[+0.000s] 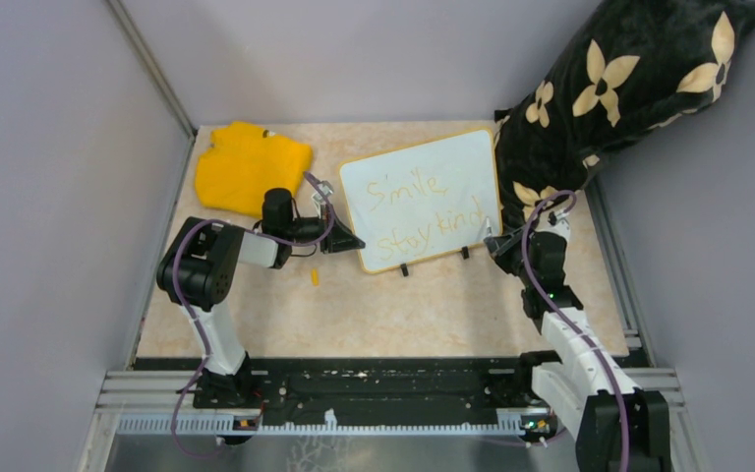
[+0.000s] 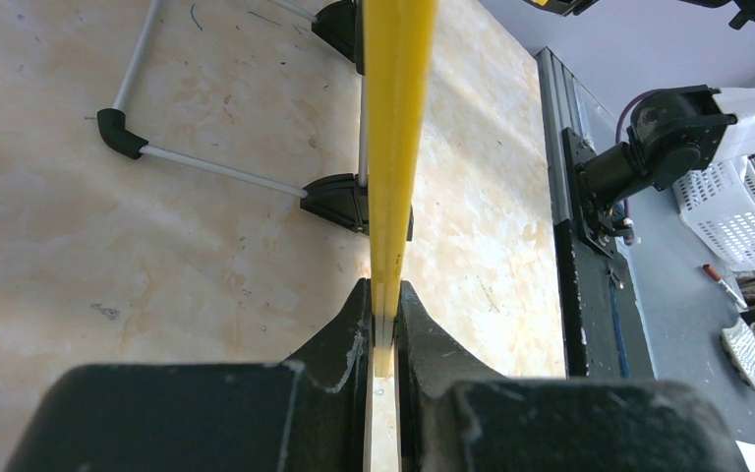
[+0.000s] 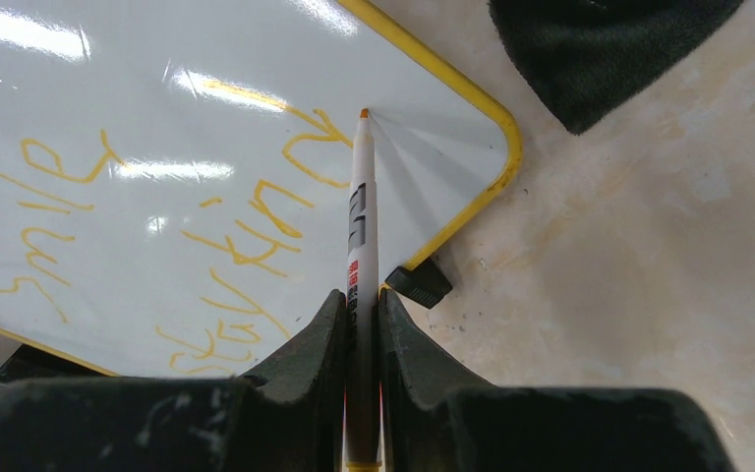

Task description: Write a sentence on the whiteboard

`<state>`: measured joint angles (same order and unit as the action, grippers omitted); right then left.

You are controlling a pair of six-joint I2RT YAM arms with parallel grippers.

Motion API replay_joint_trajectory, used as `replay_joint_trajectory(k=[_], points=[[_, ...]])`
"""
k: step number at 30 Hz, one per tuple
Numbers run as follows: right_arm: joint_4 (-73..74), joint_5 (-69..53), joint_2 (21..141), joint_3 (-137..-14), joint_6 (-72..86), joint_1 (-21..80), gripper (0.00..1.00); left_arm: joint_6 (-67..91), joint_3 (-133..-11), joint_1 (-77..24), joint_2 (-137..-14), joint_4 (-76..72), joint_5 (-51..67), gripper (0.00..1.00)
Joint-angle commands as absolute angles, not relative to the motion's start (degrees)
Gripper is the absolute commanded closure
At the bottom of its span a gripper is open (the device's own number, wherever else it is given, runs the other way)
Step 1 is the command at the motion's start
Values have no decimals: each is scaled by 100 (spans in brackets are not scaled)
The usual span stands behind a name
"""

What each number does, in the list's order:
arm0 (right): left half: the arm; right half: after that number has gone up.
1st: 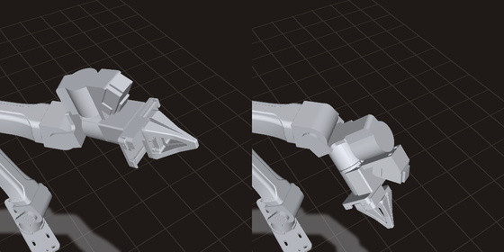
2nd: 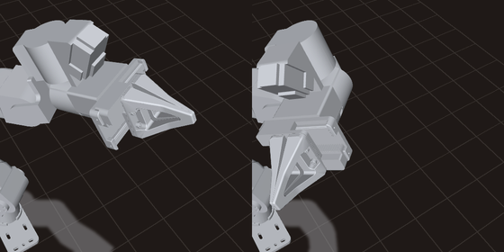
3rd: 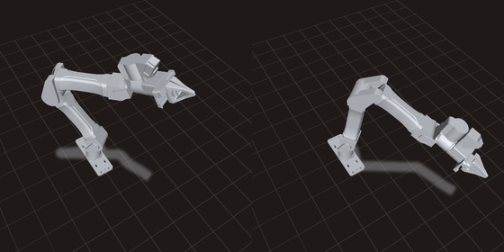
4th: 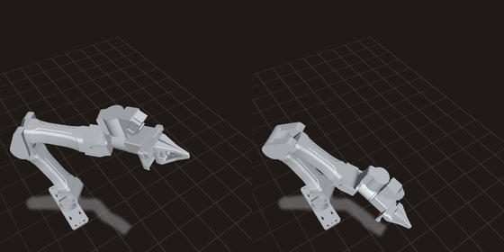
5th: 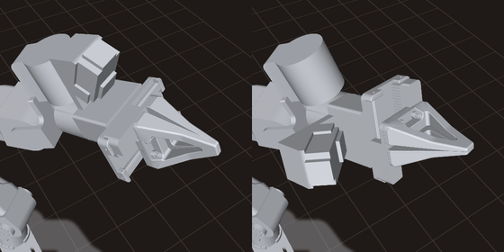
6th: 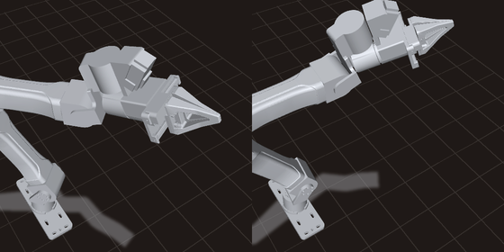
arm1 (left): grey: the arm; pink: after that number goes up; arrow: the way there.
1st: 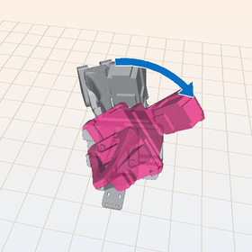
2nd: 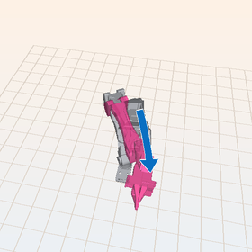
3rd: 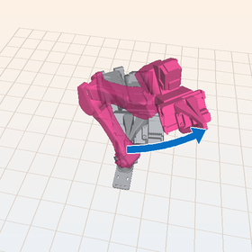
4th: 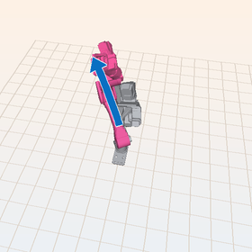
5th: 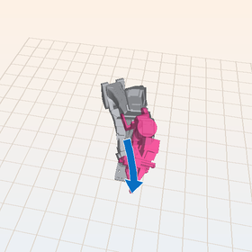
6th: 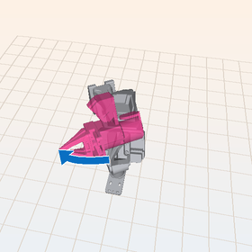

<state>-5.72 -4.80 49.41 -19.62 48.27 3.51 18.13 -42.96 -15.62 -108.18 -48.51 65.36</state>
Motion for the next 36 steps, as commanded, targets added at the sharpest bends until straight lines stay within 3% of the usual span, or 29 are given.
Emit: replay_joint_trajectory(k=[1, 36], points=[[-1037, -475, 4983, -2095, 4887, 284, 100, 1635, -4317, -1538, -10872, -4385, 6129, 100], [-313, -773, 4243, -1624, 4789, 254, 100, 1626, -4322, -1538, -10901, -4359, 6120, 100]])
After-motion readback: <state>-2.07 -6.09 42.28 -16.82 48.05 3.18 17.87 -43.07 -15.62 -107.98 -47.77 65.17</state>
